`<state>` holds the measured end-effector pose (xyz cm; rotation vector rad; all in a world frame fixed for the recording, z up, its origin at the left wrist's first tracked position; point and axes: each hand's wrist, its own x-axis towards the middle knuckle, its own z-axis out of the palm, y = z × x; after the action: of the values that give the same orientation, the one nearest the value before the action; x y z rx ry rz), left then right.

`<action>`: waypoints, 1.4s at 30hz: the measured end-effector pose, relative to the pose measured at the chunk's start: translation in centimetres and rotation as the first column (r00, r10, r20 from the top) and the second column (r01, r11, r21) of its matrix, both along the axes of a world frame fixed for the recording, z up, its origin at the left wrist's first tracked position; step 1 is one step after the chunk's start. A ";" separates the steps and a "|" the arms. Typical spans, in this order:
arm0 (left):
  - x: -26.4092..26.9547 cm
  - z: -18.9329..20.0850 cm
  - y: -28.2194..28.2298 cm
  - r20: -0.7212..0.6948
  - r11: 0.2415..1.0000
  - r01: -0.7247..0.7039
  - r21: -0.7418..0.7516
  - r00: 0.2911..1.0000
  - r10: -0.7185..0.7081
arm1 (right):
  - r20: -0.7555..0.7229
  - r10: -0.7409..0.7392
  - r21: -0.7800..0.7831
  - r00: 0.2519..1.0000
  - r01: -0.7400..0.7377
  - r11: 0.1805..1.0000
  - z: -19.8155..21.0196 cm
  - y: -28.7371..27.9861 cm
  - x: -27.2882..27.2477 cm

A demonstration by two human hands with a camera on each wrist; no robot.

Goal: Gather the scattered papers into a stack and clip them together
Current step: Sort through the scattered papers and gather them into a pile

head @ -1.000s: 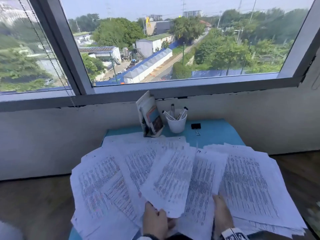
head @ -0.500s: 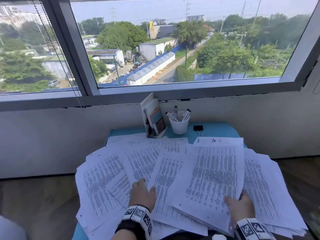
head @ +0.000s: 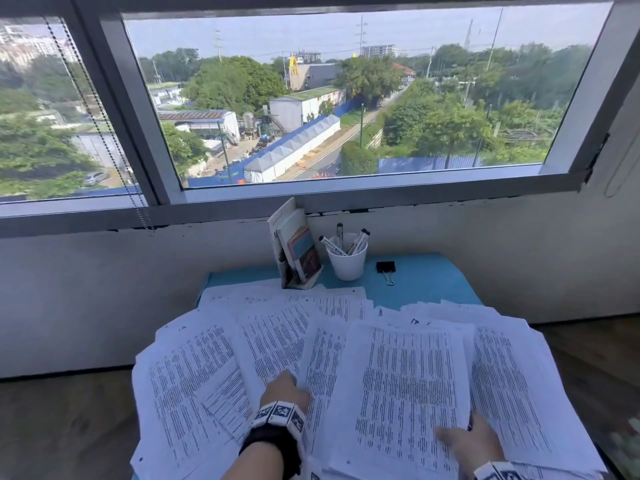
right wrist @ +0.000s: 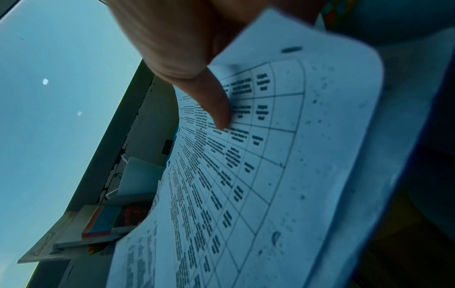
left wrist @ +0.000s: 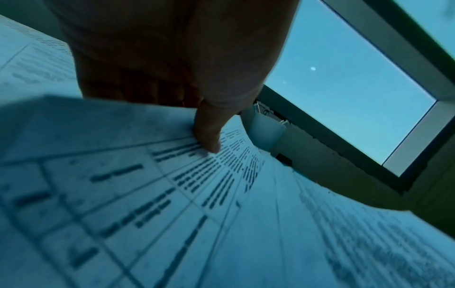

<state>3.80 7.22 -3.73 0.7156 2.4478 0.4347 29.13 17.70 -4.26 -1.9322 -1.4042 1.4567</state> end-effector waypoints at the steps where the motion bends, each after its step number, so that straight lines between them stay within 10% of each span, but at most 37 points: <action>1: -0.4 0.5 -0.3 -0.022 0.998 -0.022 0.065 0.999 0.023 | 0.005 0.002 0.012 1.000 -0.002 1.000 0.0 0.0 0.0; 3: -2.0 2.0 -1.4 -0.059 0.948 -0.162 0.273 0.981 0.184 | 0.020 0.011 0.068 1.000 -0.012 0.998 -0.2 0.1 0.2; 8: -7.3 5.3 -4.8 0.157 0.521 -0.526 0.672 0.789 0.593 | 0.093 0.017 0.276 0.995 -0.042 0.960 -0.3 0.0 0.1; 16: 0.1 0.4 -3.7 0.064 0.878 -0.129 0.461 0.992 0.112 | -0.036 0.123 0.195 0.992 -0.114 0.974 0.0 -1.3 -2.2; 24: 3.1 -2.1 -3.6 -0.019 0.957 0.142 0.254 0.990 -0.142 | -0.213 0.141 0.031 0.967 -0.137 0.990 -2.7 -0.7 -2.9; 31: -2.4 -1.4 -4.5 -0.182 0.962 -0.267 -0.065 0.951 0.251 | -0.052 0.280 0.032 0.959 -0.279 0.960 -3.3 -0.7 -3.2; 36: -2.7 -1.6 -2.8 -0.111 0.942 -0.269 -0.201 0.962 0.251 | -0.041 0.317 0.036 0.948 -0.315 0.948 -3.6 -0.5 -3.2; 40: -2.8 -0.9 -2.3 0.057 0.932 -0.332 0.147 0.943 0.327 | -0.026 0.311 0.053 0.950 -0.309 0.949 -4.0 -0.7 -3.1; 42: -3.7 0.9 -2.8 0.129 0.758 -0.499 0.420 0.859 0.495 | -0.018 0.317 0.079 0.948 -0.315 0.946 -4.0 -0.8 -3.0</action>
<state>0.07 4.44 -2.87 0.1977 2.5336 1.2308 26.12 16.90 -8.29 -1.6875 -1.7928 1.5346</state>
